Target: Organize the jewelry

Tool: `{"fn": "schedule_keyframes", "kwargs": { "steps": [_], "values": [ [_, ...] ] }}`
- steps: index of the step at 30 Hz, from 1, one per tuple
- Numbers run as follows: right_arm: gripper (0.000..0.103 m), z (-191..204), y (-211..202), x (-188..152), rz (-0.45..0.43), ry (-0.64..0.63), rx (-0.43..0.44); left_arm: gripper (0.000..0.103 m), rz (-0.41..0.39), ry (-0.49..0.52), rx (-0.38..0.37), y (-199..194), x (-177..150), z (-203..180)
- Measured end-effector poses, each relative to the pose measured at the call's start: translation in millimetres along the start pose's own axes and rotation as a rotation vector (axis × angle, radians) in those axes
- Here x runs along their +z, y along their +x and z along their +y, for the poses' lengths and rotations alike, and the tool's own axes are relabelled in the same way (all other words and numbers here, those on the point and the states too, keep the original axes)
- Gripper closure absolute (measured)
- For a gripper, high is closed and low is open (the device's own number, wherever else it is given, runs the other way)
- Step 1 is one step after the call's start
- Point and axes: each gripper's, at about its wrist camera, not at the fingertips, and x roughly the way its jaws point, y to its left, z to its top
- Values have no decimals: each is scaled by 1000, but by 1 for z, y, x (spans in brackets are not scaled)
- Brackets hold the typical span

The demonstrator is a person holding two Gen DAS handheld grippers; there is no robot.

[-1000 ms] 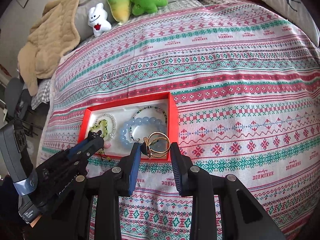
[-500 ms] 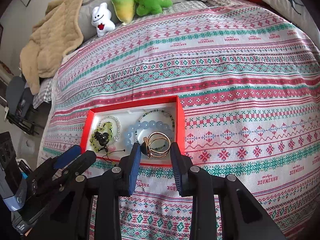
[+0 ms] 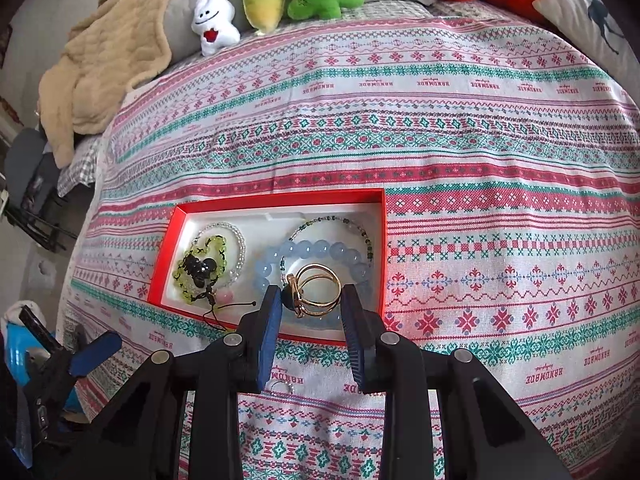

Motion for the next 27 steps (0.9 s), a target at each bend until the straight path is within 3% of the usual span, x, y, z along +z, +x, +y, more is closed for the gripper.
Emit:
{"fn": "schedule_keyframes", "kwargs": {
  "steps": [2, 4, 6, 7, 17, 27],
  "values": [
    [70, 1, -1, 1, -2, -7, 13, 21, 6, -3, 2, -1, -1, 3],
    [61, 3, -2, 1, 1, -17, 25, 20, 12, -12, 5, -2, -1, 7],
    [45, 4, -5, 0, -7, -26, 33, 20, 22, -27, 5, -1, -1, 12],
    [44, 5, -8, -1, -11, -32, 34, 20, 30, -35, 4, 0, -2, 14],
    [42, 3, -28, -19, -1, -83, 1, 19, 76, -37, 12, 1, -20, 24],
    [42, -1, -39, -62, 49, -145, -46, 19, 107, -50, 11, -1, -50, 36]
  ]
}}
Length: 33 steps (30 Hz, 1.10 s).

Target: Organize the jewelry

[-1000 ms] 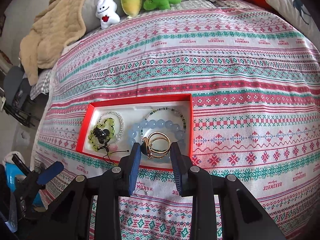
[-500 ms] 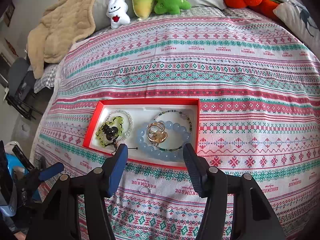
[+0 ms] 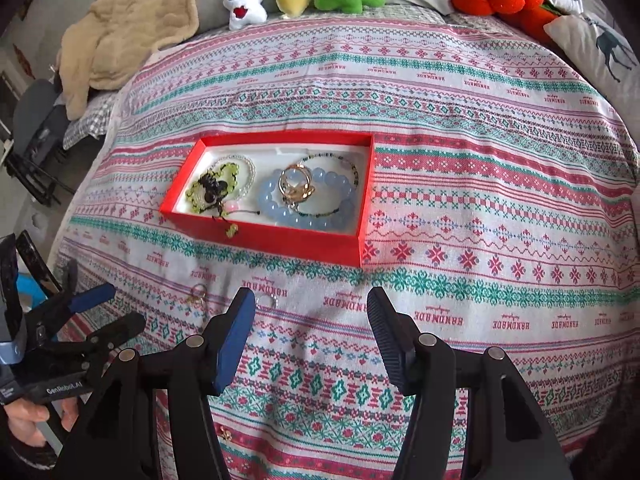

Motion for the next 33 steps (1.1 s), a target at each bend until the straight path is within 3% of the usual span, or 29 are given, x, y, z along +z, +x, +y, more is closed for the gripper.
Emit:
{"fn": "schedule_keyframes", "kwargs": {
  "steps": [13, 18, 23, 28, 30, 33],
  "values": [
    [42, 8, 7, -58, 64, -121, -48, 20, 0, 93, -24, 2, -33, -10],
    [42, 14, 3, -82, 18, -107, 29, 23, -39, 115, -35, 2, -43, -10],
    [42, 37, -1, -108, -35, -211, 95, 24, -86, 115, -58, -2, -50, -7],
    [42, 56, 5, -126, -35, -299, 153, 28, -111, 122, -45, 0, -57, -7],
    [46, 65, 10, -130, -22, -330, 166, 32, -121, 126, -39, 1, -58, -6],
    [58, 72, 20, -131, -3, -346, 147, 41, -128, 131, -37, 2, -58, -6]
  ]
}}
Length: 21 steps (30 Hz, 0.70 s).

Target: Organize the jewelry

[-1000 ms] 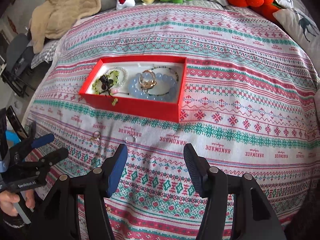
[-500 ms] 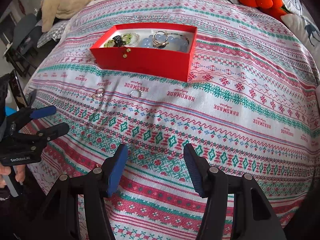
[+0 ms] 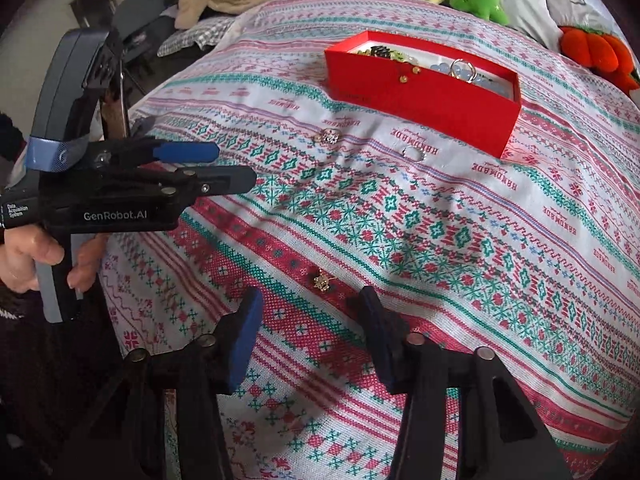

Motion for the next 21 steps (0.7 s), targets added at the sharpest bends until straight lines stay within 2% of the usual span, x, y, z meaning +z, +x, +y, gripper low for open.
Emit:
{"fn": "schedule_keyframes", "kwargs": {
  "steps": [4, 8, 14, 21],
  "values": [
    [70, -2, 5, 6, 3, 4, -6, 49, -5, -7, -6, 2, 2, 3],
    [92, -5, 8, 7, 12, 11, -25, 56, -6, -7, -5, 5, 6, 4],
    [92, -12, -2, 8, -4, 49, -36, 71, -16, 27, -22, 15, 17, -2],
    [92, -26, -14, 14, -33, 103, -47, 72, -7, 158, -11, 41, 32, -21]
  ]
}}
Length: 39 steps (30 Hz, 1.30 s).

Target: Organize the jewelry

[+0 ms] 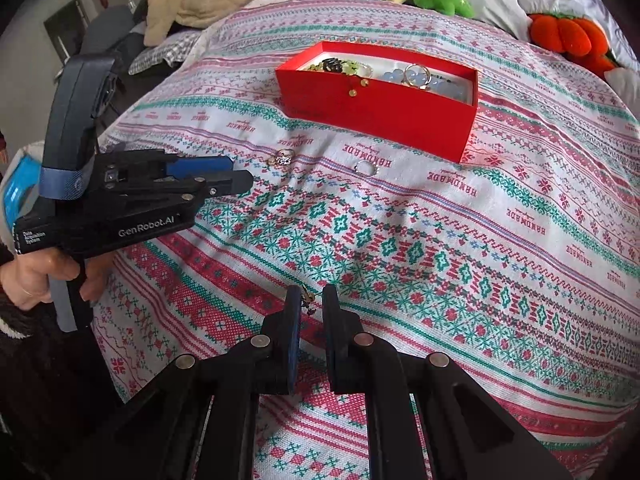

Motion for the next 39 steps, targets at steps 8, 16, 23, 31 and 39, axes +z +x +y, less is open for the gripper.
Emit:
{"fn": "schedule_keyframes", "kwargs": {
  "steps": [8, 16, 23, 31, 39],
  "values": [
    [92, -17, -5, -1, 4, 38, -7, 79, 17, 56, 25, 16, 14, -8],
    [92, -26, -8, -3, 4, 51, -20, 101, 13, 81, 32, 14, 11, -12],
    [92, -30, -8, 3, -9, 61, -37, 102, 13, 68, 20, 4, 2, -12],
    [92, -33, -10, 7, -17, 72, -45, 102, 17, 53, -11, -10, -7, -14],
    [92, -37, -17, 14, -39, 80, -49, 102, 27, -2, -21, -22, -4, -11]
  ]
}}
